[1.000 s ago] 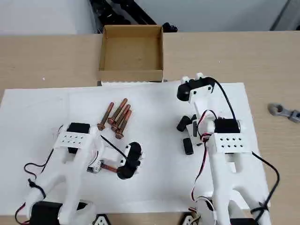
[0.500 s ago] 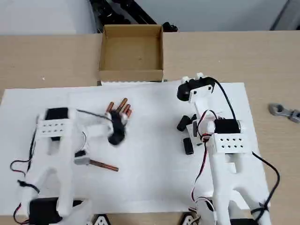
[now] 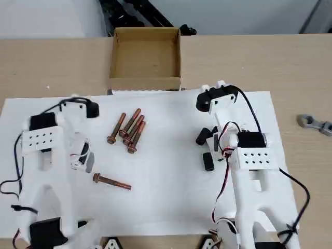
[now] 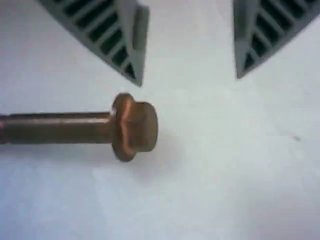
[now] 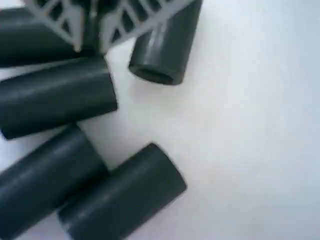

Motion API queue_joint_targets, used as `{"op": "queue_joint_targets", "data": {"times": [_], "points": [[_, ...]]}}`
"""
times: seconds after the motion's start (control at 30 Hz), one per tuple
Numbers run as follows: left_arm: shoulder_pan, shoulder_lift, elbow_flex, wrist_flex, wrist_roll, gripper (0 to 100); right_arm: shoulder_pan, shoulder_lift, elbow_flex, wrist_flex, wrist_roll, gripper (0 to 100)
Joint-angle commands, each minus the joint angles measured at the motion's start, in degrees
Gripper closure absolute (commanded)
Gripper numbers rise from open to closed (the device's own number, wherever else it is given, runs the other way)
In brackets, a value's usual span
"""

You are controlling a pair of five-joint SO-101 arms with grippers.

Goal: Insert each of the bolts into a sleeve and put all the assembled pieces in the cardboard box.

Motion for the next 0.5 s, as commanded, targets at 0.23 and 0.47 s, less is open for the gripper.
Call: {"op": "queue_joint_targets", "data": {"times": [0.23, 0.47], "points": [[1.0, -0.5, -9.8, 2.2, 44.9, 88, 0.3, -2.7, -1.1, -0.2, -0.7, 96.9], [12.0, -0.6, -3.2, 0.5, 53.4, 88, 0.3, -2.7, -1.1, -0.2, -0.4, 96.9]]}}
